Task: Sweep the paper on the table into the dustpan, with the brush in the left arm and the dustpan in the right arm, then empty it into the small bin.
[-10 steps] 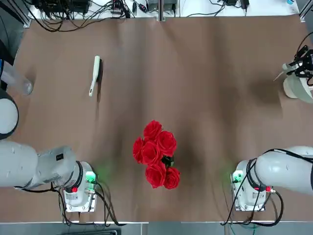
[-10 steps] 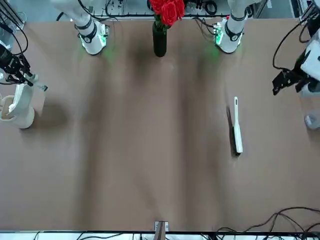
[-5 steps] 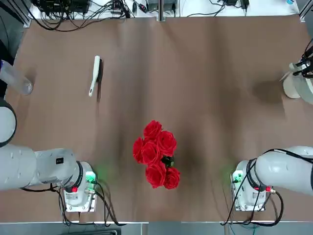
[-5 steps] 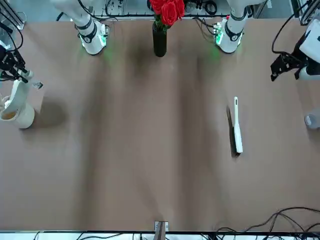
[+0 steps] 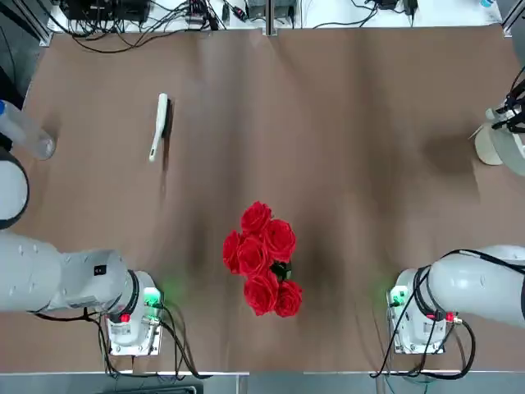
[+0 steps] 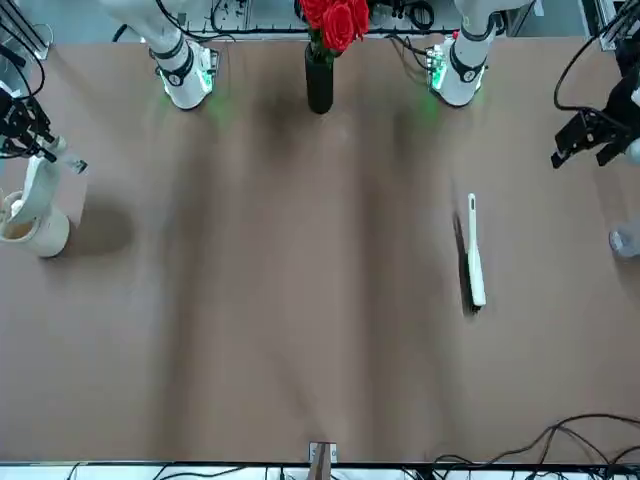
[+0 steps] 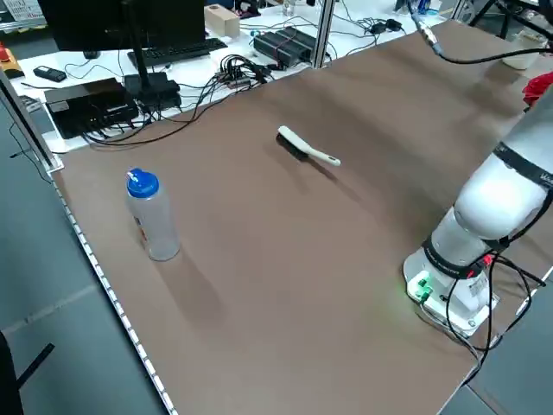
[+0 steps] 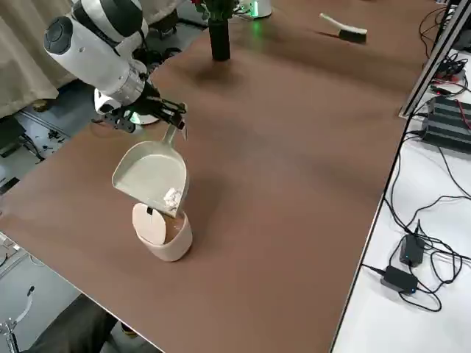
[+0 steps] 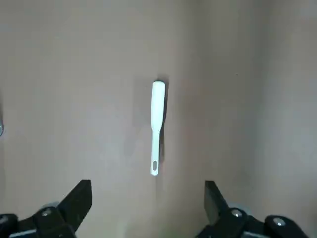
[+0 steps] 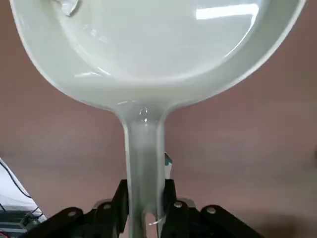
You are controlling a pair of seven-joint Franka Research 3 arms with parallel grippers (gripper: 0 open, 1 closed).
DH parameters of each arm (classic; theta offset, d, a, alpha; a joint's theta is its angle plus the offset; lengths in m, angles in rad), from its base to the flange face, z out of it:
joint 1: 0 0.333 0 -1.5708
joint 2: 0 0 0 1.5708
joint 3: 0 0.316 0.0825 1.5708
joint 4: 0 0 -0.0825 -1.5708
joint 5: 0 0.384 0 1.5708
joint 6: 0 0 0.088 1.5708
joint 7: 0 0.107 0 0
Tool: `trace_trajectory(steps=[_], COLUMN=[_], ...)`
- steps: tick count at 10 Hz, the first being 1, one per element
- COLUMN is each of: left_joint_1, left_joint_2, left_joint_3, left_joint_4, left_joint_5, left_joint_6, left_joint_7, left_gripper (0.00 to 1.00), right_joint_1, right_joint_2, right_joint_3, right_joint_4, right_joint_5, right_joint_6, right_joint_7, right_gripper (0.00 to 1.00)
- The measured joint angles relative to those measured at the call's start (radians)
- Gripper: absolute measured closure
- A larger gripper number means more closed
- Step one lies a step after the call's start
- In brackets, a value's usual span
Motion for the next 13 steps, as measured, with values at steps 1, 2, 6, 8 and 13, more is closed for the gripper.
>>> trace_trajectory(steps=[1, 2, 6, 8, 13], left_joint_1=[0.001, 0.002, -0.004, -0.012, -0.013], left_joint_2=[0.012, 0.026, 0.04, 0.056, 0.072], left_joint_3=[0.0, 0.001, 0.0, -0.016, -0.066], left_joint_4=[0.013, 0.031, 0.05, 0.051, 0.056], left_joint_5=[0.0, 0.0, 0.02, 0.029, 0.072], left_joint_6=[0.0, 0.0, 0.0, 0.004, 0.024], left_joint_7=[0.0, 0.0, 0.0, -0.001, -0.01], left_gripper=[0.0, 0.0, 0.0, 0.0, 0.0], right_joint_1=[0.0, 0.0, 0.0, 0.001, 0.005], right_joint_2=[0.0, 0.0, 0.0, 0.0, 0.0], right_joint_3=[-0.002, -0.012, -0.039, -0.042, -0.072], right_joint_4=[0.0, 0.002, 0.02, 0.024, 0.035], right_joint_5=[0.0, 0.0, 0.0, 0.006, 0.043], right_joint_6=[-0.004, -0.019, -0.052, -0.065, -0.105], right_joint_7=[-0.016, -0.04, -0.073, -0.075, -0.127], right_gripper=[0.67, 0.67, 0.67, 0.67, 0.67])
